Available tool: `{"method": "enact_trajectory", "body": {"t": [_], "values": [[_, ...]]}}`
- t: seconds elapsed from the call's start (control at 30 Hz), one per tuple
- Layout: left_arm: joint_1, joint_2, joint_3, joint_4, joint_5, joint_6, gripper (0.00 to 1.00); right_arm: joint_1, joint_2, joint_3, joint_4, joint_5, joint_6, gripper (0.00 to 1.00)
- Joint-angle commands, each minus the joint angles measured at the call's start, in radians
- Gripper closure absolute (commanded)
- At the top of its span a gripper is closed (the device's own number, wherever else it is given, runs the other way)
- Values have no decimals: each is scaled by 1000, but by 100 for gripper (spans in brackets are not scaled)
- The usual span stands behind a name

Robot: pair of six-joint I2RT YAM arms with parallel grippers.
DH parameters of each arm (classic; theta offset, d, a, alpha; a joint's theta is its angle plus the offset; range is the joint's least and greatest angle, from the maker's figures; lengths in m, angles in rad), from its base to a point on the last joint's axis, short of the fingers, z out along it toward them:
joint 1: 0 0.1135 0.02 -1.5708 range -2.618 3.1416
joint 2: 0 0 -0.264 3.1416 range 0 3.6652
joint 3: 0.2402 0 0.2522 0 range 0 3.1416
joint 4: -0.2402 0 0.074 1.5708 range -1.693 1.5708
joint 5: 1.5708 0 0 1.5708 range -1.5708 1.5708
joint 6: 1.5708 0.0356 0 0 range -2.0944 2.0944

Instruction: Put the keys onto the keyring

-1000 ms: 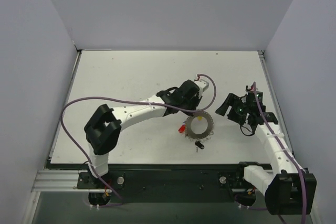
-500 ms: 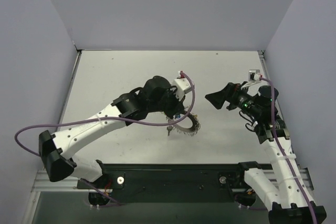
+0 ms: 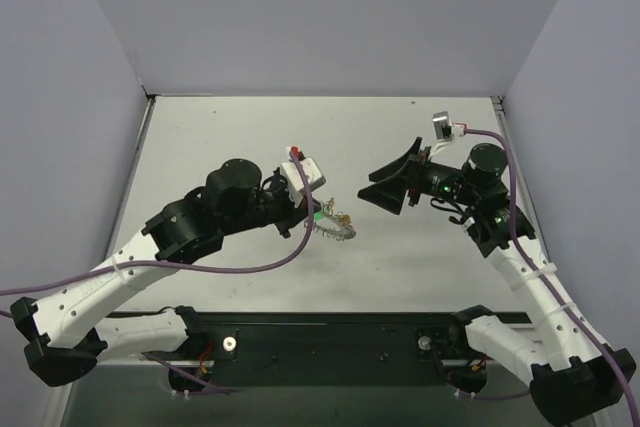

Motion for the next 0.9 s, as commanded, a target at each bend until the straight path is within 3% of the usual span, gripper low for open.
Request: {"method": "enact_trajectory", "body": {"t": [0.0, 0.27, 0.5, 0.7, 0.77, 0.87], "values": [[6, 46, 66, -46, -20, 25, 100, 65, 37, 71, 99, -92, -16, 8], [4, 86, 101, -82, 3, 40, 100, 175, 108, 115, 1, -118, -117, 10], [3, 80, 100, -79, 63, 52, 100, 220, 166, 109, -2, -137, -138, 30], [4, 50, 75, -33, 95, 46, 100, 258, 200, 118, -10, -129, -151, 34], [4, 45, 74, -31, 84, 42, 100, 268, 211, 126, -33, -127, -168, 40], [3, 40, 74, -32, 71, 40, 100, 286, 220, 146, -111, -104, -226, 41]]}}
